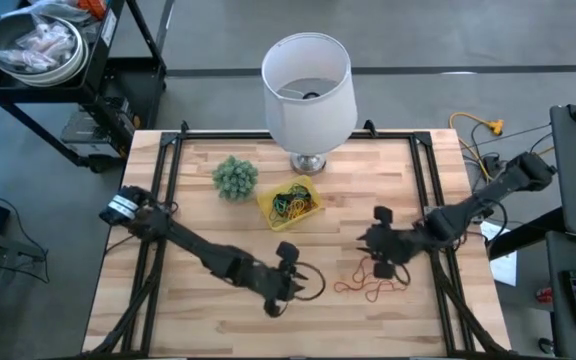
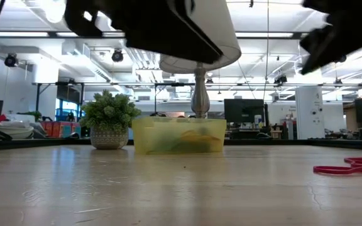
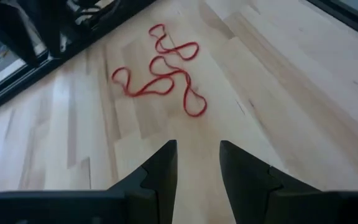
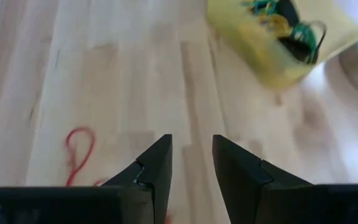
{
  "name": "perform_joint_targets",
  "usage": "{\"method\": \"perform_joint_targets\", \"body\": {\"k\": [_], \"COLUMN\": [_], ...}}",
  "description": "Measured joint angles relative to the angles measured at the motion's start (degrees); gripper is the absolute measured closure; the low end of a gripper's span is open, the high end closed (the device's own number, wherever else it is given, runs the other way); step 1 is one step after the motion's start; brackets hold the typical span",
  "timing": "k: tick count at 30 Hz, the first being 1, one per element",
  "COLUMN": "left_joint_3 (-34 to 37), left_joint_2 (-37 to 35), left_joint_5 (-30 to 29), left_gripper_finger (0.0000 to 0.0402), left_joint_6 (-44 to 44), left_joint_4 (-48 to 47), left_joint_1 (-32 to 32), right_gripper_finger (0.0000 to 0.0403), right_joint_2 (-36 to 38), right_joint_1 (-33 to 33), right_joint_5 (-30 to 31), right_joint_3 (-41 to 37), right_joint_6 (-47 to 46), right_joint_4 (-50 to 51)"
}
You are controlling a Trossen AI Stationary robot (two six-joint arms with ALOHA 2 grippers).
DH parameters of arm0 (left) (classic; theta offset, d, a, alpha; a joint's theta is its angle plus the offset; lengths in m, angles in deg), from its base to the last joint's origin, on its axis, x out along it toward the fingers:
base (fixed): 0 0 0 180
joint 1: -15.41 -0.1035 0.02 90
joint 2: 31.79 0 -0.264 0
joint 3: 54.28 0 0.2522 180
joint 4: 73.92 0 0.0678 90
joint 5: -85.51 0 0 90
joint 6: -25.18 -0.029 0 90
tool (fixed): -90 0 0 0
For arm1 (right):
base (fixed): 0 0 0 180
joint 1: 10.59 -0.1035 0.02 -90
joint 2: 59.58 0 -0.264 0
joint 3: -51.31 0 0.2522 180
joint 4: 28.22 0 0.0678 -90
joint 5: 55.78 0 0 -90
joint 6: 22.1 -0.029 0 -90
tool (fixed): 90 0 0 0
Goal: Pick and place rubber bands into bin
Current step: Put the top left red rubber band into the yellow bin
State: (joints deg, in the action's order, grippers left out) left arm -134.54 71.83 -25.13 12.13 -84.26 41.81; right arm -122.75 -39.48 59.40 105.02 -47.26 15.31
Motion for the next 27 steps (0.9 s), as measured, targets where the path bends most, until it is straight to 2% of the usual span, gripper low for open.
{"method": "perform_joint_targets", "body": {"k": [4, 8, 12, 18, 27], "left_joint_3": [-0.9, -2.67, -3.02, -2.49, -2.47], "left_joint_2": [1.85, 3.49, 4.6, 4.53, 4.25], "left_joint_5": [3.96, 8.34, 9.11, 9.18, 9.16], "left_gripper_finger": [0.0297, 0.0297, 0.0297, 0.0297, 0.0297], "left_joint_6": [-3.73, -4.42, -4.43, -3.97, -3.79], "left_joint_4": [2.69, 3.11, 2.58, 2.4, 2.34], "left_joint_1": [-2.4, -4.09, -4.88, -4.92, -4.92], "right_gripper_finger": [0.0296, 0.0302, 0.0307, 0.0309, 0.0313], "right_joint_2": [1.25, 1.17, 1.15, -1.23, -10.9], "right_joint_1": [-6.17, -10.18, -12.85, -14.93, -14.12], "right_joint_5": [3.32, 3.49, 2.0, -2.94, -2.66], "right_joint_3": [-4.3, -7.26, -9.78, -11.92, -11.69], "right_joint_6": [-7.09, -10.31, -12.8, -18.99, -19.0], "right_joint_4": [-0.73, -3.81, -7.29, -8.26, -7.48]}}
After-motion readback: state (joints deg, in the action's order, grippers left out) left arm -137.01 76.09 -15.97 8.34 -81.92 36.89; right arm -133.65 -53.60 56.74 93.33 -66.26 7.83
